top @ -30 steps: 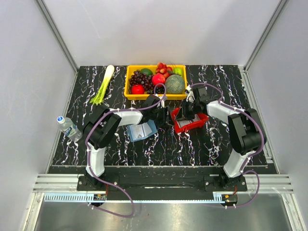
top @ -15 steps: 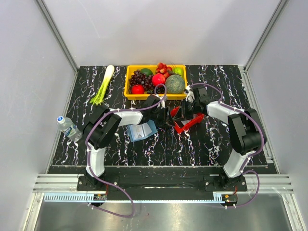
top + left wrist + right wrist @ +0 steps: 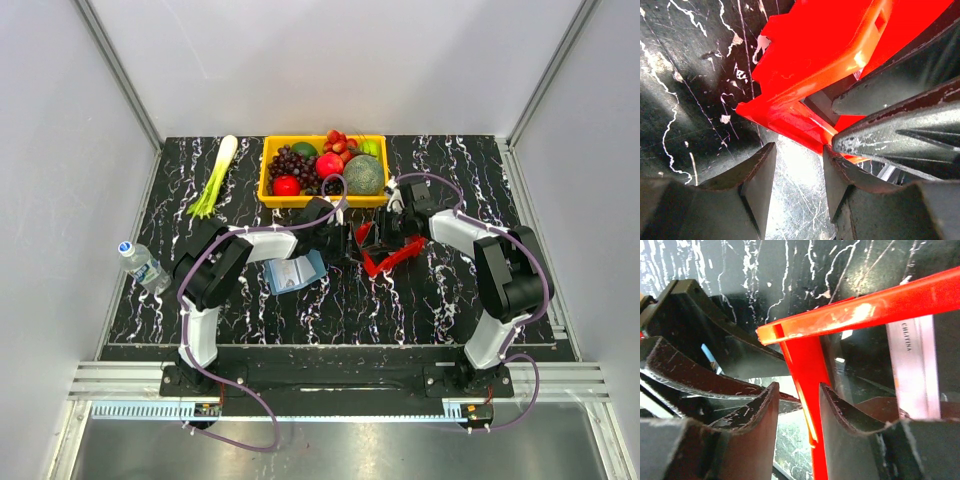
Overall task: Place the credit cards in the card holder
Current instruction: Pick up the credit card from the storage box.
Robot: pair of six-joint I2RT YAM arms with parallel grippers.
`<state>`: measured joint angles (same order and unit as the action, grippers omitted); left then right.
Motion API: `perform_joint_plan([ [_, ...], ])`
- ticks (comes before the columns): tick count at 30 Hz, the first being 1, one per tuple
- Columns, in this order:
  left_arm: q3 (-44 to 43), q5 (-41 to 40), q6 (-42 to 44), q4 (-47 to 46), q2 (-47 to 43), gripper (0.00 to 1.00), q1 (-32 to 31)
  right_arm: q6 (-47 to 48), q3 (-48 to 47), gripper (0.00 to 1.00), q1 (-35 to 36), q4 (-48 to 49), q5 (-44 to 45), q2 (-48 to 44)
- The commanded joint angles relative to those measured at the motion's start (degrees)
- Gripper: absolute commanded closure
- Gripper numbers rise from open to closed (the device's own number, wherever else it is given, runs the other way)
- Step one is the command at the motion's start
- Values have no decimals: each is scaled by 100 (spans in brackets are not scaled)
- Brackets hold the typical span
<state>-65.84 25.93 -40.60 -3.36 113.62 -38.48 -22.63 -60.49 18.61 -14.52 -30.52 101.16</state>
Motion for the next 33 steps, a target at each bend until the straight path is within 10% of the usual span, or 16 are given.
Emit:
perform_joint_plan([
  [1,19,-264,43,-139,-270,54,-10,356,-314,56,81,-516,783,-237],
  [11,45,-273,8,-209,-262,54,-10,1050,-964,42,81,-1253,2647,-502],
  [26,1,-80,-1,-324,-200,54,-2,1226,-1431,38,107,-2037,3070,1019],
  [33,-25,-10,-36,-394,-148,54,-2,1191,-1246,71,222,-1914,2814,993],
])
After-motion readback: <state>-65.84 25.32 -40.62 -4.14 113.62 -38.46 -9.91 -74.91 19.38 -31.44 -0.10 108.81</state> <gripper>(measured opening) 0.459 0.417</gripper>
